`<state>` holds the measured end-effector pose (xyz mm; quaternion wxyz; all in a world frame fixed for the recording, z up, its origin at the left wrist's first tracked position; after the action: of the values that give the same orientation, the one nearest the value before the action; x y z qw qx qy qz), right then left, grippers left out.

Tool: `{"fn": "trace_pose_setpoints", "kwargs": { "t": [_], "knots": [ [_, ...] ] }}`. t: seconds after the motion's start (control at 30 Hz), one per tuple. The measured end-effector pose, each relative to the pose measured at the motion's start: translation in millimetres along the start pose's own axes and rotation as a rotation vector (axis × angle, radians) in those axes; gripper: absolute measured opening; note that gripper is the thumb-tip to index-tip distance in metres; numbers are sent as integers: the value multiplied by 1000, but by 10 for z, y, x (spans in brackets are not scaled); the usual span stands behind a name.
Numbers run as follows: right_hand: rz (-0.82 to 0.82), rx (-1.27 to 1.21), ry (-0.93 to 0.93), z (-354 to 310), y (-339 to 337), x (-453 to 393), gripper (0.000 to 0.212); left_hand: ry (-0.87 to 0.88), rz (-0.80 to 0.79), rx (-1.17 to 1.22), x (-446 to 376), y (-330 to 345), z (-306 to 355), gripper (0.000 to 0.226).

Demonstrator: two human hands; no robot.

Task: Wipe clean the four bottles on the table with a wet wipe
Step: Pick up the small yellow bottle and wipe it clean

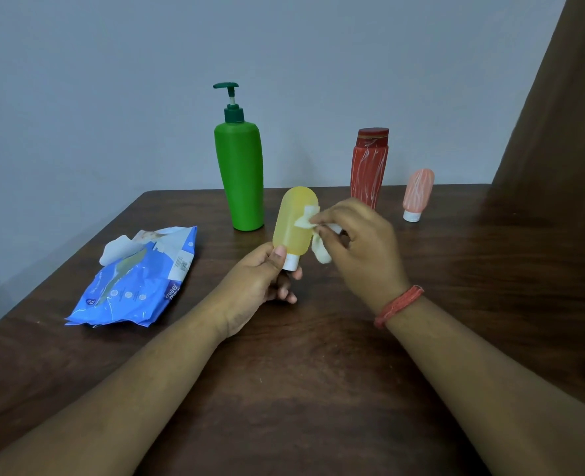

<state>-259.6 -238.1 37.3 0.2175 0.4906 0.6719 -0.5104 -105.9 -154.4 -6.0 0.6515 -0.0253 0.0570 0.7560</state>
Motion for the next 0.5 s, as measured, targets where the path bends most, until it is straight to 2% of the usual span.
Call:
{"fn": "trace_pose_setpoints", "kwargs": {
  "t": [0.13, 0.23, 0.37, 0.5],
  "knots": [
    [-128, -10, -70, -25, 70, 48, 11, -1, 22, 71, 3, -5, 7, 39],
    [-37, -5, -15, -1, 45, 24, 11, -1, 20, 57, 2, -1, 15, 43],
    [-136, -29, -65, -21, 83, 49, 8, 2, 21, 85, 9, 0, 13, 41],
    [-25, -47, 49, 31, 32, 30, 11, -7, -27, 66, 11, 2, 6, 41]
  ]
}}
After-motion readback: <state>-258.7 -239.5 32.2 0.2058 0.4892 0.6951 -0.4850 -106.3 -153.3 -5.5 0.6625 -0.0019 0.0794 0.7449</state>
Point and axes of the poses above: each hand's wrist, its own x-axis away from the middle knuckle, its own y-axis out of the palm, z = x × y, the point moved 2 cm from there along -x, towards the middle knuckle, and after that the axes turned 1 degree about -z, right-handed, at the moved point
